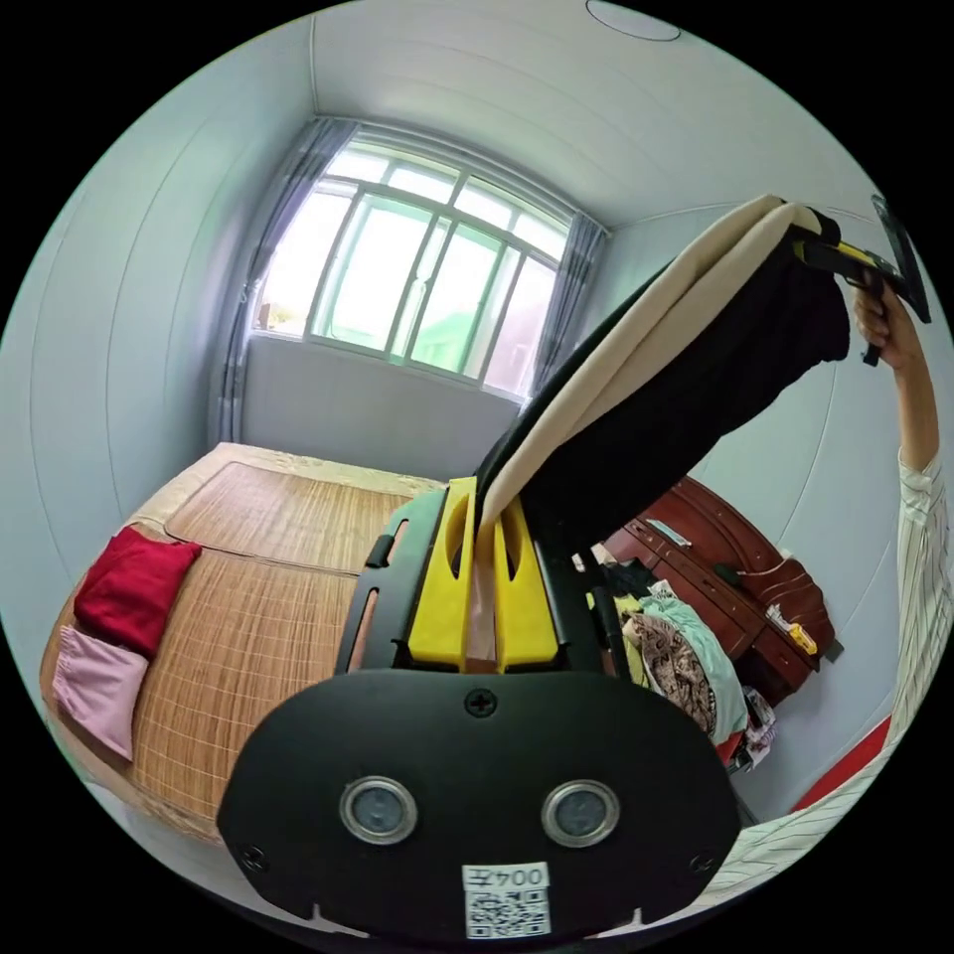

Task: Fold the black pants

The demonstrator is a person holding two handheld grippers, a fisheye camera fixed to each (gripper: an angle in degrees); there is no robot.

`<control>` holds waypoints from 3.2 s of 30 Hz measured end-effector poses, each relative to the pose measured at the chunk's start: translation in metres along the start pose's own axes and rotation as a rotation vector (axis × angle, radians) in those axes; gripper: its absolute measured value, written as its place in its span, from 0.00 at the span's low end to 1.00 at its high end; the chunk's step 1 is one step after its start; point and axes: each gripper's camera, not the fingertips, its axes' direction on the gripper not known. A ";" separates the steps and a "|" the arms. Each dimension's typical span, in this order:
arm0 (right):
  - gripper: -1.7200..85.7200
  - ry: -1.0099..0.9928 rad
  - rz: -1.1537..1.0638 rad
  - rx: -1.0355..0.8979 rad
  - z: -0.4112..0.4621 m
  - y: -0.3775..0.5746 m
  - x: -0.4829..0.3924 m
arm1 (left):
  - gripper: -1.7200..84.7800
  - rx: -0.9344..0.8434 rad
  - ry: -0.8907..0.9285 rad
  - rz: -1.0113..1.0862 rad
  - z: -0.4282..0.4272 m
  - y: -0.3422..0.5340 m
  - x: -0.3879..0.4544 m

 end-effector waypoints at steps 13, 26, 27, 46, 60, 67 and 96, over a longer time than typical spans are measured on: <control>0.09 -0.462 0.117 0.266 0.050 0.102 -0.023 | 0.02 0.090 -0.393 0.145 -0.144 -0.041 -0.055; 0.09 -0.980 0.524 0.240 0.263 0.264 -0.103 | 0.02 -0.229 -0.669 0.285 -0.013 0.029 -0.078; 0.09 -1.012 0.580 0.193 0.291 0.289 -0.111 | 0.02 -0.280 -0.663 0.302 0.021 0.046 -0.077; 0.10 -0.972 1.377 -0.624 0.607 0.771 -0.207 | 0.02 -1.143 -0.297 0.824 0.564 0.406 0.110; 0.14 -0.869 1.180 -0.847 0.711 0.834 -0.224 | 0.06 -1.265 -0.569 1.344 0.683 0.528 0.186; 0.11 -0.576 1.152 -0.703 0.645 0.833 -0.217 | 0.06 -1.320 -0.555 1.305 0.689 0.528 0.167; 0.07 -0.699 0.789 -0.765 0.685 0.754 -0.389 | 0.09 -0.869 0.042 -0.085 0.238 0.375 -0.331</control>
